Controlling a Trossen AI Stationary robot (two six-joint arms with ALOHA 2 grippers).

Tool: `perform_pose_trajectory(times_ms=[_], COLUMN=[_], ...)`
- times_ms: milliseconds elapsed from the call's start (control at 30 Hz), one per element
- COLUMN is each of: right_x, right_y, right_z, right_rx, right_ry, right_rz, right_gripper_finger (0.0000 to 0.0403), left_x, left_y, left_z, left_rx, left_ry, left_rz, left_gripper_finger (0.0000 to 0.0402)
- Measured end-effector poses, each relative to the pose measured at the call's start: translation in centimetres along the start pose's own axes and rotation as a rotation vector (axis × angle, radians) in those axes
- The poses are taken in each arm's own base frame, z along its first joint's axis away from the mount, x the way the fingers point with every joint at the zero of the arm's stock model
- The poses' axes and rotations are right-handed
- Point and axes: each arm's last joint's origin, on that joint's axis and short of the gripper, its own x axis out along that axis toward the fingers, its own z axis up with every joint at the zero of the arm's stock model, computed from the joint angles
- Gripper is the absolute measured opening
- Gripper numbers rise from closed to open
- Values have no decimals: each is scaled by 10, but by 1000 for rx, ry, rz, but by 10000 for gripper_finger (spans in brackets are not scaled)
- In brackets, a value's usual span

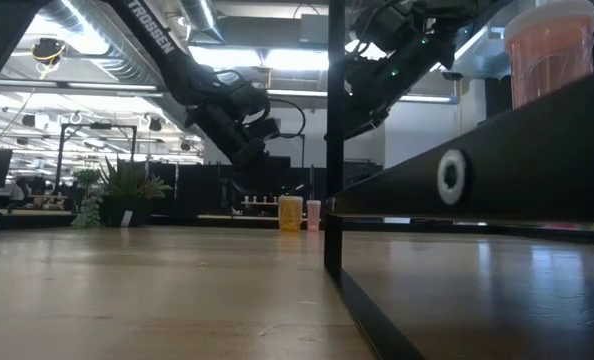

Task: Pick and place medicine bottles onto shelf by color
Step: Put the orange pill bottle on the shelf aligned with the other orange pill bottles

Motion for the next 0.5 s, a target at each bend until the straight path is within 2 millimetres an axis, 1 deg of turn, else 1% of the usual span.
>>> perform_pose_trajectory(times_ms=[133,233,333,500], right_x=[0,0,0,0], right_y=[0,0,0,0], right_z=[0,0,0,0], right_rx=[0,0,0,0], right_ry=[0,0,0,-1], right_rz=[0,0,0,0], right_gripper_finger=[197,197,197,197], left_x=[0,1,3,4], left_y=[1,3,1,-3], left_z=[1,5,7,8], left_rx=[11,32,60,89], left_ry=[3,-29,-35,-35], left_rz=[52,93,92,89], left_gripper_finger=[350,380,393,396])
